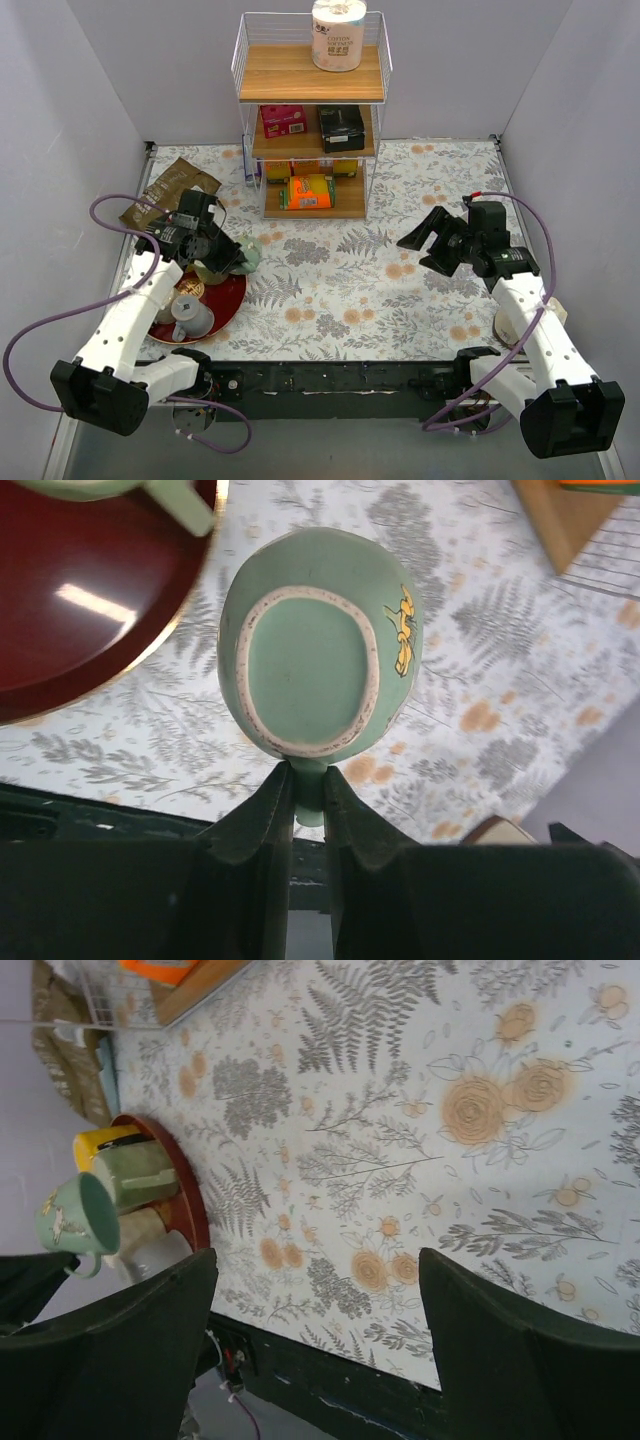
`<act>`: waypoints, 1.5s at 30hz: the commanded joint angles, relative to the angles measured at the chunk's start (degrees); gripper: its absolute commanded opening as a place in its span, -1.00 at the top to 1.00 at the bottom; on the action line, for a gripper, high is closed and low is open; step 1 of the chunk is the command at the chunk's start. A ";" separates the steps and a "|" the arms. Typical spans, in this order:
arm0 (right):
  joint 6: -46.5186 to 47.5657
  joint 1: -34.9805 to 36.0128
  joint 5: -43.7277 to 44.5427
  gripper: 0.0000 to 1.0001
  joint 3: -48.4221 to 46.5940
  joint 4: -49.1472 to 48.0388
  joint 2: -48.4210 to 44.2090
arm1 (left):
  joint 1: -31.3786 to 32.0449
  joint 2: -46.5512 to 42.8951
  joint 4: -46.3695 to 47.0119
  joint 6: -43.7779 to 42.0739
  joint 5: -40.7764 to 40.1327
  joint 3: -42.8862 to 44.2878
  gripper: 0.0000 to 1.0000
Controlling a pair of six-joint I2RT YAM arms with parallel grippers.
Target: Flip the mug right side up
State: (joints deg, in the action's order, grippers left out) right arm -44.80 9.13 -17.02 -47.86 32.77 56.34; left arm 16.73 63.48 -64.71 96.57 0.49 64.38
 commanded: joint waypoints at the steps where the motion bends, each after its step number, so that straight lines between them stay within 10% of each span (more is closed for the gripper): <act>1: 2.34 0.19 -9.51 -0.74 1.10 -10.25 -2.72 | 0.67 -1.60 8.44 -0.07 8.55 3.56 1.00; 13: -14.15 6.59 -22.27 -0.73 4.96 -37.54 -3.08 | 1.46 -8.56 34.90 2.65 20.51 -6.28 1.00; 25: -36.59 27.51 -13.32 -0.72 1.36 -62.11 10.10 | 3.30 -5.91 44.40 2.21 19.29 -6.37 1.00; 45: -26.06 36.93 -3.55 -0.33 -11.29 -52.48 19.17 | 7.79 -14.53 61.10 13.29 17.71 -16.13 1.00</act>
State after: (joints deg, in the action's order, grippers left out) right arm -74.67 45.58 -23.97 -56.23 -23.81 76.71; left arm 24.18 52.66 -10.83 108.75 19.79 47.79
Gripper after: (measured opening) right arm 0.670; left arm 0.137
